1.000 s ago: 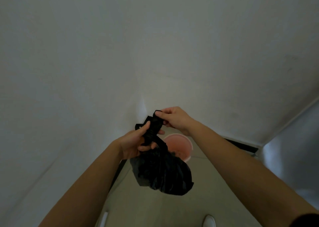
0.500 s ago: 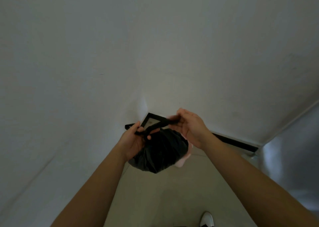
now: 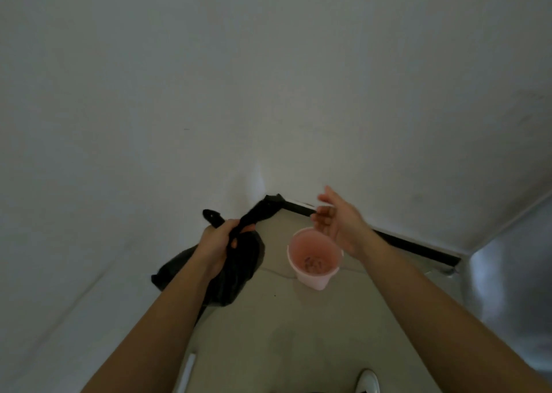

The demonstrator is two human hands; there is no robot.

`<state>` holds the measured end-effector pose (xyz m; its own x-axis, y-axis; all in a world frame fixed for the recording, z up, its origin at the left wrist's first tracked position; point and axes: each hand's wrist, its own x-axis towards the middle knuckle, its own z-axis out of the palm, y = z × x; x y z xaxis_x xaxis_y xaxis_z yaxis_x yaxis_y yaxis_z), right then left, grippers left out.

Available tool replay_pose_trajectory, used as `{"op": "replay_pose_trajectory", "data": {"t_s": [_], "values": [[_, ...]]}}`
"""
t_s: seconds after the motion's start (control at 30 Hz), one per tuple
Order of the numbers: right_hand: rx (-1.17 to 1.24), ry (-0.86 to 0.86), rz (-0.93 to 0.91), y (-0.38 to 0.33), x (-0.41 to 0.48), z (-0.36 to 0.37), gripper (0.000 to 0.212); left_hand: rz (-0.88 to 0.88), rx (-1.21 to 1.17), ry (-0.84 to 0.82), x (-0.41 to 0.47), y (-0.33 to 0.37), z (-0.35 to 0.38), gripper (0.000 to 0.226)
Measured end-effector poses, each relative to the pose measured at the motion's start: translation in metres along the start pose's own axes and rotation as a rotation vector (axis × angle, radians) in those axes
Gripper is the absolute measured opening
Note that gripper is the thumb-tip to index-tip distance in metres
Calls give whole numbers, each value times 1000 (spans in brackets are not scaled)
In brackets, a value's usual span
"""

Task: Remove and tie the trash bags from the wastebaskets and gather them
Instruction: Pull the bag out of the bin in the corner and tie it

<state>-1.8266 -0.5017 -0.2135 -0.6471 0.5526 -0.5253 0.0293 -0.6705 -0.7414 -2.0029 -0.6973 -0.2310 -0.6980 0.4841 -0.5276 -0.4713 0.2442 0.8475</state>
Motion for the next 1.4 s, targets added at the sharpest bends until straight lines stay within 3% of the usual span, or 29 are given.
{"op": "replay_pose_trajectory", "data": {"t_s": [0.1, 0.2, 0.4, 0.6, 0.73, 0.83, 0.97, 1.07, 1.2, 1.3, 1.4], "values": [[-264, -148, 51, 17, -7, 25, 45, 74, 146, -37, -5, 1, 13, 30], [-311, -209, -34, 23, -8, 39, 32, 129, 221, -54, -8, -4, 25, 43], [-228, -256, -70, 15, -7, 17, 18, 31, -61, -189, -7, -7, 27, 23], [-236, -274, 20, 14, -14, -12, 14, 51, -87, -297, -5, 1, 32, 50], [-560, -282, 12, 9, -9, -28, 13, 130, 134, -389, -9, 9, 32, 50], [-816, -303, -47, 6, -6, -27, 26, 248, 386, -410, -17, 23, 36, 46], [-1079, -328, -390, -3, 2, -13, 72, 469, 752, -457, -25, 46, 42, 46], [-1159, -444, -460, -7, 12, -4, 89, 524, 820, -513, -29, 58, 46, 49], [-1038, -577, -286, -3, 8, 6, 48, 596, 706, -383, -30, 57, 42, 51], [-956, -509, -312, 2, 6, 10, 33, 685, 582, -60, -26, 44, 41, 49], [-941, -434, -427, 11, 6, 15, 24, 731, 545, 227, -24, 33, 43, 29]]}}
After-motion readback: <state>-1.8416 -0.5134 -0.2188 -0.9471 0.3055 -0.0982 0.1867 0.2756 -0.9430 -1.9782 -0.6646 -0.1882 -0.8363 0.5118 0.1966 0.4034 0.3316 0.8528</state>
